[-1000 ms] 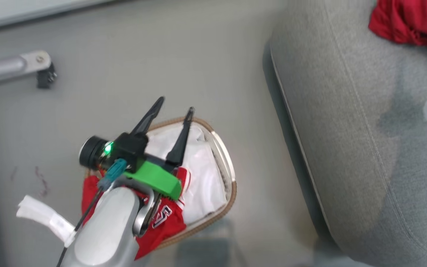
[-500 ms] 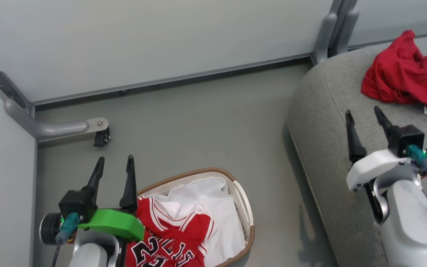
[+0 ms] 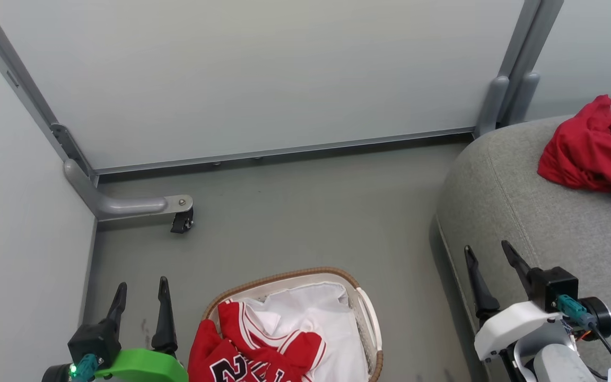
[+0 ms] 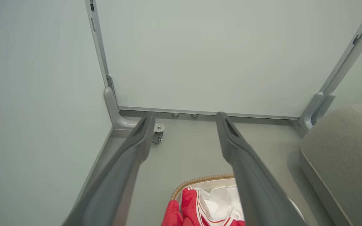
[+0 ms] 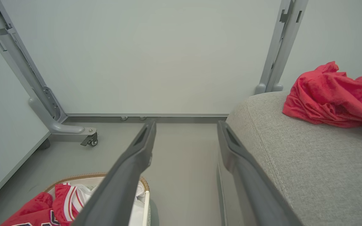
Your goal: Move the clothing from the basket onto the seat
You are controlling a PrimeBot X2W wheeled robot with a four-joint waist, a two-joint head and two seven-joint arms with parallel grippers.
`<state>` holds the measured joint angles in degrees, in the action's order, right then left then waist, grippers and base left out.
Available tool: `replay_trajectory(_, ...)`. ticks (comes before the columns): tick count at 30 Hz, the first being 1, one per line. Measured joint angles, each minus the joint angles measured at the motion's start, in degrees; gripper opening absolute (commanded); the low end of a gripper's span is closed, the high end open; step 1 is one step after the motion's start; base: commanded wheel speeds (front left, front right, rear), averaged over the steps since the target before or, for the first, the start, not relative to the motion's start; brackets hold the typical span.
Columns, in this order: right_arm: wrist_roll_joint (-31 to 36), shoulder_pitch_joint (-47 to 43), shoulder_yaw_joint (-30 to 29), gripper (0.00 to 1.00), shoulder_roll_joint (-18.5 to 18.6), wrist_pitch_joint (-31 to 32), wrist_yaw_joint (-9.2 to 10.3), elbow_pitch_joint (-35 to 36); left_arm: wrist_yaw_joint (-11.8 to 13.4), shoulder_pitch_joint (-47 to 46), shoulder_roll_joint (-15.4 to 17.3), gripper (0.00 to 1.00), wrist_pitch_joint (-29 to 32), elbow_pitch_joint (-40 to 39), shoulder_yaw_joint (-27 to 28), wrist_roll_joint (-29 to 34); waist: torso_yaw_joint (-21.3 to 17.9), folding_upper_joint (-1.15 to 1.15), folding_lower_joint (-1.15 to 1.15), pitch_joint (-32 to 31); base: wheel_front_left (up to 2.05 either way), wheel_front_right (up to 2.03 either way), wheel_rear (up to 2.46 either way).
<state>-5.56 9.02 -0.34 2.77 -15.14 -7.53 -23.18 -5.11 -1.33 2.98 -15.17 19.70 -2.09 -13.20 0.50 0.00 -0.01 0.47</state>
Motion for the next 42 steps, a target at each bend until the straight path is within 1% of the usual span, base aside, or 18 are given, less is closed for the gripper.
replay_trajectory(7,-0.11,-0.58,0.6,1.0,0.0,0.0,0.0,0.31,-0.49,0.42,-0.05,1.0,-0.01,0.58,0.29,0.12,0.5,0.0,0.0,0.0,0.0,0.0,0.0)
replay_trajectory(32,-0.53,-0.46,0.59,1.0,-0.01,0.0,0.0,0.74,-0.7,0.21,-0.1,1.0,0.0,1.93,-1.94,-1.25,0.27,0.0,0.0,0.58,0.0,0.0,0.0)
replay_trajectory(36,-0.55,0.47,0.81,1.0,-0.01,0.0,0.0,1.54,-0.94,-2.37,-0.12,1.0,-0.01,3.27,-3.64,-0.63,0.12,0.0,0.0,1.85,0.0,0.0,0.0)
replay_trajectory(42,-0.55,4.04,1.4,1.0,-0.01,0.0,0.0,3.48,-1.42,-9.73,-0.15,1.0,-0.01,8.69,-7.38,0.53,-0.39,0.0,0.0,5.54,0.0,0.0,0.0)
